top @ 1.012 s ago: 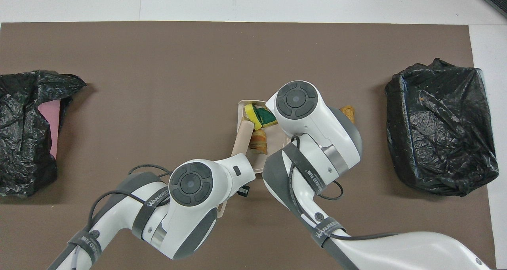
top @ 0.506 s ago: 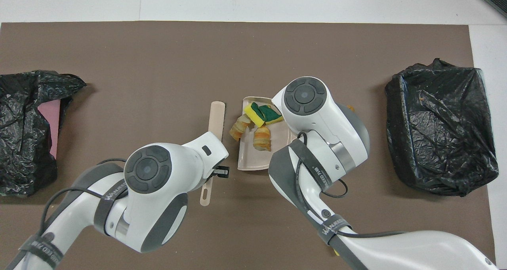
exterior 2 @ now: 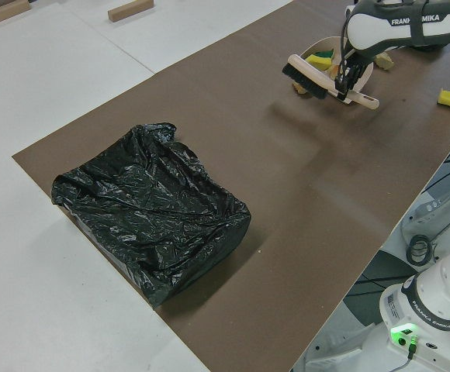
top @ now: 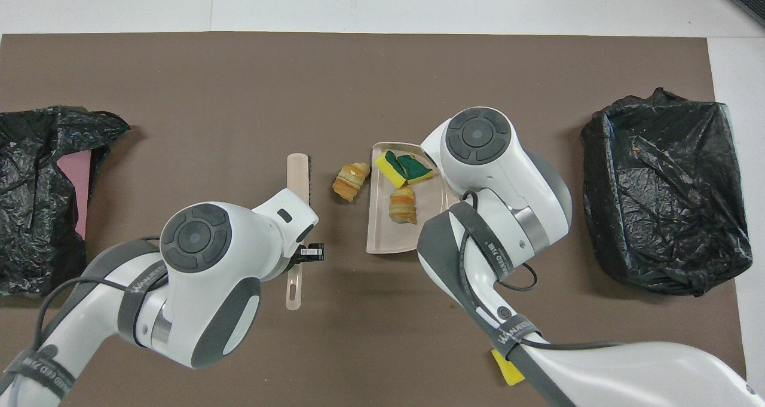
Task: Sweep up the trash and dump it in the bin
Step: 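Sweep the remaining chunks into the dustpan with the left gripper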
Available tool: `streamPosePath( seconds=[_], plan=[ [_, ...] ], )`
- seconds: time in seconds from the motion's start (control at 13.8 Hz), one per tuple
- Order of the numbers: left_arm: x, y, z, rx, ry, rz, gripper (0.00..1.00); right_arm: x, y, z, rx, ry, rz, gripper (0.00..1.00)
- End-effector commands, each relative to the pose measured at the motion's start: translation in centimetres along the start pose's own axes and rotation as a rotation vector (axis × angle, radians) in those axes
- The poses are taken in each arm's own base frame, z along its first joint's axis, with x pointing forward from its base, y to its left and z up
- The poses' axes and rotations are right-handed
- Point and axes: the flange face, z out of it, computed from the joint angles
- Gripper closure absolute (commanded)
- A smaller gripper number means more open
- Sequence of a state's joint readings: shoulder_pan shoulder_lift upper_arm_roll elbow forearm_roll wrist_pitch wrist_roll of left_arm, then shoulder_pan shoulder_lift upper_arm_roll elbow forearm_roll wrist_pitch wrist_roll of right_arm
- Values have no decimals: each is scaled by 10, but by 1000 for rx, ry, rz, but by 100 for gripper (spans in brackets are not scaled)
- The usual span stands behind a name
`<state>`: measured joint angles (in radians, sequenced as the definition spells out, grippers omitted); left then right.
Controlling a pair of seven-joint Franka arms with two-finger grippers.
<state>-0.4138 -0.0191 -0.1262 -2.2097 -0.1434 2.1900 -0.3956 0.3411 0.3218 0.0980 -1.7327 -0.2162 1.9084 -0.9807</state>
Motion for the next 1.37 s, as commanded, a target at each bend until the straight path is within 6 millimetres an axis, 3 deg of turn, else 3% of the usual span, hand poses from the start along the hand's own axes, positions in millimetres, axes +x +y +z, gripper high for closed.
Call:
streamPosePath(
  seconds=[0.0, 0.22, 0.51, 0.65, 0.94, 1.08, 1.3],
  plan=[
    [14, -1, 37, 0, -15, 46, 100, -4, 0, -6, -27, 47, -70, 100],
    [4, 14, 42, 7, -34, 109, 100, -1, -1, -1, -30, 78, -68, 100],
    [-34, 59, 44, 25, -67, 228, 100, 8, -8, 0, -24, 80, -64, 100],
    [-43, 76, 40, 23, -71, 258, 100, -1, -12, 13, -1, 69, -44, 100],
    [-61, 118, 33, -24, -56, 311, 100, -2, -14, 14, 4, 65, -40, 100],
    [-68, 138, 21, -54, -41, 328, 100, -2, -14, 12, 8, 63, -40, 100],
    [-66, 136, -5, -64, -16, 316, 100, -6, -12, 9, 7, 62, -35, 100]
  ],
)
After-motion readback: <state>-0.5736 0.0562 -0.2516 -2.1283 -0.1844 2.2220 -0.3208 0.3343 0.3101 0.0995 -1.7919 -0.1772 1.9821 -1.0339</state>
